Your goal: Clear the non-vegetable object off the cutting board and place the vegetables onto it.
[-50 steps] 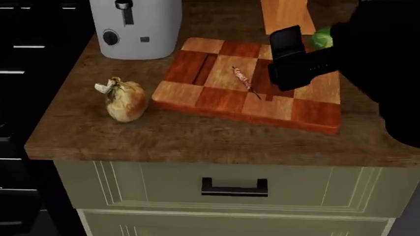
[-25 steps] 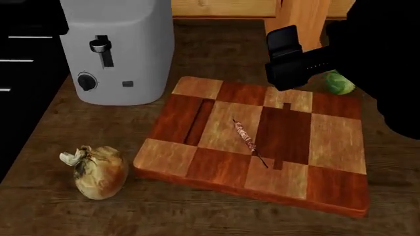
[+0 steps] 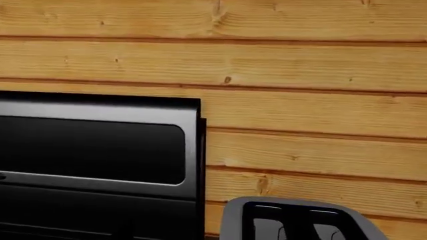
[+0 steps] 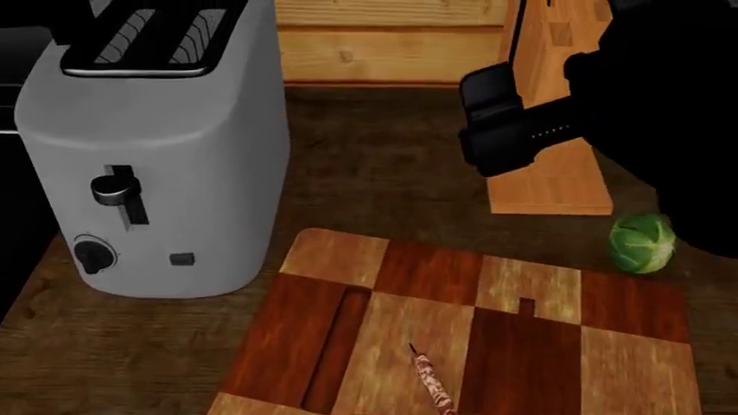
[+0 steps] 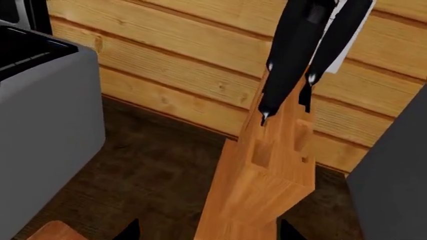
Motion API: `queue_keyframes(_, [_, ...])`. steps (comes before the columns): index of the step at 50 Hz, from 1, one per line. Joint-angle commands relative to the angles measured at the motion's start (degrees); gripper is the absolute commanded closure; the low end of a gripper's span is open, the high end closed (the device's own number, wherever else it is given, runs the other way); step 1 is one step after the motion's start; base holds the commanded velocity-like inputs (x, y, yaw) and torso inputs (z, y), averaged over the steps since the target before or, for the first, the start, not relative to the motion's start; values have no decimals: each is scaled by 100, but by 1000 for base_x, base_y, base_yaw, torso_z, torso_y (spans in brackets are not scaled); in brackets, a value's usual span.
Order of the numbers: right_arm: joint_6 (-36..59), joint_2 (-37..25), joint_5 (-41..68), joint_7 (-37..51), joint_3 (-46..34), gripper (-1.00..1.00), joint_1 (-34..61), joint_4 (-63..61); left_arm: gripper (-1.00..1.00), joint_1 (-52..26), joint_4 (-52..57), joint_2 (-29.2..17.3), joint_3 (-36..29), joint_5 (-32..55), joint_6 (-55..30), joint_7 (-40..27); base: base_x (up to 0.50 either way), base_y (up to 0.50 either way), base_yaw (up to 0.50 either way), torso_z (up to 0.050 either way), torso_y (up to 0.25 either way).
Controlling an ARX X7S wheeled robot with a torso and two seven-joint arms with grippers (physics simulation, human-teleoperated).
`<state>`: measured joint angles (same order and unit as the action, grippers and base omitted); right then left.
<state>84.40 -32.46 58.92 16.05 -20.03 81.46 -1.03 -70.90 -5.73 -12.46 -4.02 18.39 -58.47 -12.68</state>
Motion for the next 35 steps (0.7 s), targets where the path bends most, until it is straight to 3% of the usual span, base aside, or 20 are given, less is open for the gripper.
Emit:
queue_keyframes(1, [34,-35,137,56,-84,-100,-26,-49,-100,-25,-12,-58,33,36,-15,-4,0,0,0,0,0])
queue_keyframes(10, [128,-23,398,155,-31,-100,-31,-203,-100,5,-16,-75,-2,42,40,1,0,0,0,0,0])
queue_keyframes(13, [303,131,960,334,489,-100,-189,-172,-100,-3,22,-86,-5,56,13,-1,0,0,0,0,0])
queue_keyframes(18, [518,151,2287,1486,800,-100,-355,16,-100,35,50,-98,1,72,20,-8,0,0,0,0,0])
queue_keyframes(22, [283,34,4354,3203,812,-100,-585,339,-100,70,47,-82,37,97,48,-19,0,0,0,0,0])
queue_keyframes(25, [94,-99,5290,3956,512,-100,-659,288,-100,66,63,-79,19,110,41,-12,0,0,0,0,0])
queue_keyframes(35, [-336,-366,6847,4678,-250,-100,-1036,109,-100,31,39,-123,54,130,68,-23,0,0,0,0,0])
